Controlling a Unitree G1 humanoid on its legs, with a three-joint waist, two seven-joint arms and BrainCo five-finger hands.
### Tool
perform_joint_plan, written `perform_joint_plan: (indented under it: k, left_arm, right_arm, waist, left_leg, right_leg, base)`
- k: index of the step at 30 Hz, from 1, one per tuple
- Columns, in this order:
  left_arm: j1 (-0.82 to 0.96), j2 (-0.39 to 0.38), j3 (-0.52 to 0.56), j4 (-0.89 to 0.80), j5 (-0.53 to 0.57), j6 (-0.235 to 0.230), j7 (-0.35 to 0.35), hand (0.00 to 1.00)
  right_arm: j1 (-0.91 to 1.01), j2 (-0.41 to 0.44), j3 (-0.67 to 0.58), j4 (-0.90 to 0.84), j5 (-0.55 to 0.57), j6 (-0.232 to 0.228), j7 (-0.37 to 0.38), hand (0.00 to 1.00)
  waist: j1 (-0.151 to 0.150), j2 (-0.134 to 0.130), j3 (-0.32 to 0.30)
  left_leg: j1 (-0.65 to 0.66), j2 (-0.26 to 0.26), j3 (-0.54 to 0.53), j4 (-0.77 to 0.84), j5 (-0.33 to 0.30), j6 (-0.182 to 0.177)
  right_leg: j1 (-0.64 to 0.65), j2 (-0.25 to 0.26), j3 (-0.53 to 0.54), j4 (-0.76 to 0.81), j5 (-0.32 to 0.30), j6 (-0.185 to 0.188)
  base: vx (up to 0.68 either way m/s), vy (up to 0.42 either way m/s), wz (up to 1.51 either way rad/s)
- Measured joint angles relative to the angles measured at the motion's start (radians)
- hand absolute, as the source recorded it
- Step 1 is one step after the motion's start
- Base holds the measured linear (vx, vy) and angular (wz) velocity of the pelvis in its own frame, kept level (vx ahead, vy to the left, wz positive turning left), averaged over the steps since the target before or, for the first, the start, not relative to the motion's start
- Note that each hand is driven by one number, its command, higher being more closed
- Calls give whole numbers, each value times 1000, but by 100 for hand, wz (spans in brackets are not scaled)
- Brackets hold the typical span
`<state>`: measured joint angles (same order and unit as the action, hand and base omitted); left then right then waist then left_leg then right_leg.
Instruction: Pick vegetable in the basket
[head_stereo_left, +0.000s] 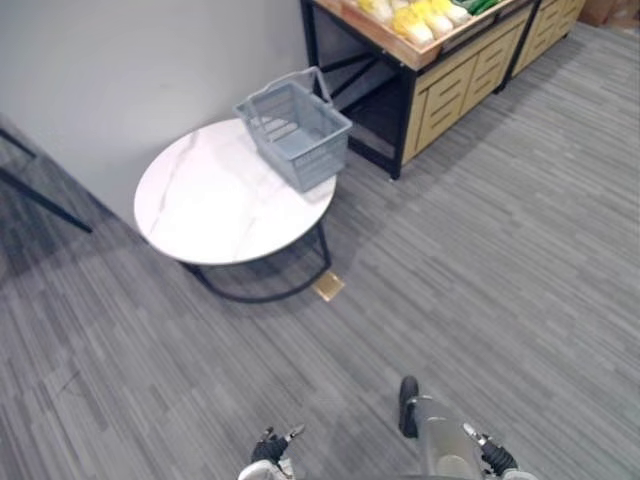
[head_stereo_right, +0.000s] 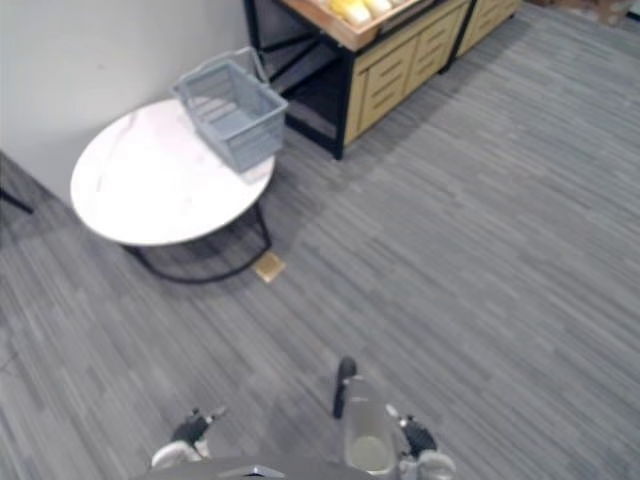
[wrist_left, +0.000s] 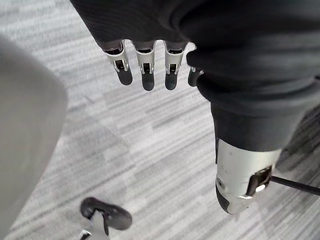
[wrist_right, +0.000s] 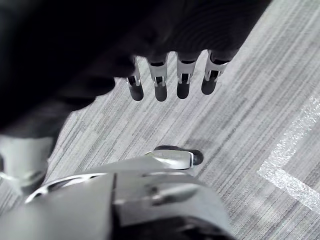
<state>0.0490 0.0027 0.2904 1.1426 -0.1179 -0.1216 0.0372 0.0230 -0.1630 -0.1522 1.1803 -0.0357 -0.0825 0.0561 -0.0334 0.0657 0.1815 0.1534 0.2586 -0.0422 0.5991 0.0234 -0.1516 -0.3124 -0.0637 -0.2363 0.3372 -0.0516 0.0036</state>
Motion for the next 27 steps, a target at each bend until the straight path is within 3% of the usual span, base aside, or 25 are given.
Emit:
perform_joint_plan:
  k: [1,2,3,5,6,8,9,11,12,14,15,16,17,18,20,21,22,23,24,25,27]
  left_arm:
    - [-6,-2,1,-5,3,1,-10,0]
    - [-5,3,15,-12,3,0,-14,0]
    - [-1,2,32,-21,2,0,-16,0]
    - [7,7,33,-41,2,-3,-19,0]
    - [5,9,41,-48,2,-4,-17,0]
    - [5,16,52,-54,2,-6,-11,0]
    - [9,26,50,-51,5,-5,-1,0]
    - [34,36,49,-43,6,0,12,0]
    - [52,34,51,-38,7,1,22,0]
    - [81,29,49,-31,13,3,29,0]
    - [95,28,53,-27,14,4,30,0]
    - [123,35,58,-17,15,7,30,0]
    - [126,55,59,1,15,9,32,0]
    - [124,62,58,6,16,10,33,0]
    - [125,75,49,15,18,17,32,0]
    - [125,77,47,15,21,17,32,0]
    - [132,86,19,15,30,19,31,0]
    - [136,92,3,14,36,23,31,0]
    - [140,100,-17,14,45,26,31,0]
    - [148,117,-58,13,56,33,30,0]
    - [140,130,-92,12,61,37,32,0]
  right_arm:
    - [0,-9,-11,-11,-4,6,7,0]
    - [9,-5,-7,-37,-8,8,-4,0]
    - [24,-10,16,-65,-18,9,-1,0]
    - [36,-18,48,-100,-46,-2,17,0]
    - [35,-16,54,-104,-48,-16,16,0]
    - [35,-16,54,-98,-46,-15,15,0]
    - [42,-15,55,-79,-45,-15,14,0]
    - [52,-11,66,-62,-44,-11,13,0]
    - [50,-11,83,-67,-45,-12,9,0]
    - [44,-15,90,-66,-43,-16,1,0]
    - [42,-13,93,-66,-41,-16,-5,0]
    - [40,3,95,-64,-40,-19,-8,0]
    - [37,24,92,-61,-40,-22,-8,0]
    - [33,34,92,-63,-41,-27,-7,0]
    - [17,58,94,-60,-42,-33,-1,0]
    - [17,61,92,-55,-41,-34,0,0]
    - [16,62,82,-56,-41,-42,5,0]
    - [16,61,81,-58,-41,-47,9,0]
    - [16,61,80,-62,-41,-54,12,0]
    - [16,58,80,-68,-41,-61,16,0]
    - [19,46,78,-70,-42,-61,15,0]
  waist:
    - [4,2,11]
    - [12,4,15]
    - [19,3,15]
    - [28,0,17]
    - [33,4,19]
    - [45,-1,19]
    - [54,-10,21]
    - [62,-23,25]
    - [64,-25,24]
    - [75,-20,22]
    - [81,-23,22]
    - [95,-45,8]
    - [102,-84,-12]
    - [104,-95,-19]
    - [110,-113,-30]
    - [112,-115,-29]
    - [110,-120,-27]
    - [103,-121,-27]
    - [96,-118,-25]
    - [74,-123,-29]
    - [58,-126,-29]
  left_leg:
    - [-102,15,-25,235,64,-45]
    - [-171,23,17,417,50,-38]
    - [-205,34,79,494,14,-19]
    - [-280,33,188,519,-78,35]
    - [-347,28,234,479,-134,51]
    - [-401,6,278,340,-178,53]
    - [-412,-29,305,161,-187,52]
    - [-411,-99,327,-194,-144,75]
    - [-412,-127,326,-393,-77,74]
    - [-442,-129,308,-512,-47,78]
    - [-454,-126,305,-501,-2,92]
    - [-455,-148,318,-459,77,134]
    - [-471,-172,335,-428,74,150]
    - [-475,-184,337,-420,59,171]
    - [-437,-223,346,-399,1,210]
    - [-412,-233,346,-403,-18,212]
    - [-317,-259,345,-425,-78,211]
    - [-282,-267,338,-431,-94,209]
    - [-248,-275,331,-437,-108,207]
    - [-178,-289,308,-452,-132,207]
    - [-86,-302,279,-485,-149,195]
  right_leg:
    - [87,15,-16,-40,-18,-16]
    - [183,26,-21,-74,-39,-31]
    - [253,30,-19,-102,-61,-41]
    - [349,31,4,-156,-86,-41]
    - [389,31,10,-189,-90,-36]
    - [431,24,20,-228,-91,-20]
    - [466,11,21,-251,-93,1]
    - [535,-13,25,-301,-111,29]
    - [572,-18,24,-335,-121,48]
    - [609,-15,27,-359,-158,74]
    - [623,-18,31,-358,-177,80]
    - [640,-44,48,-349,-208,66]
    - [626,-73,78,-320,-202,54]
    - [610,-85,95,-293,-191,46]
    - [540,-122,184,-101,-128,70]
    - [513,-133,199,-13,-108,101]
    - [398,-156,253,319,41,215]
    - [359,-158,265,429,93,245]
    - [319,-158,266,543,102,262]
    - [250,-164,240,704,88,239]
    - [184,-171,165,782,15,187]
  base:
    - [596,-242,37]
    - [571,-218,30]
    - [513,-187,4]
    - [470,-138,-25]
    - [466,-69,-39]
    - [380,10,-31]
    - [417,89,-25]
    - [495,150,-13]
    - [487,185,3]
    - [434,211,-1]
    - [511,283,-9]
    - [530,246,-7]
    - [635,294,0]
    - [517,231,12]
    - [531,259,12]
    - [588,295,2]
    - [457,237,3]
    - [441,224,10]
    - [350,138,28]
    - [440,136,46]
    - [417,88,55]
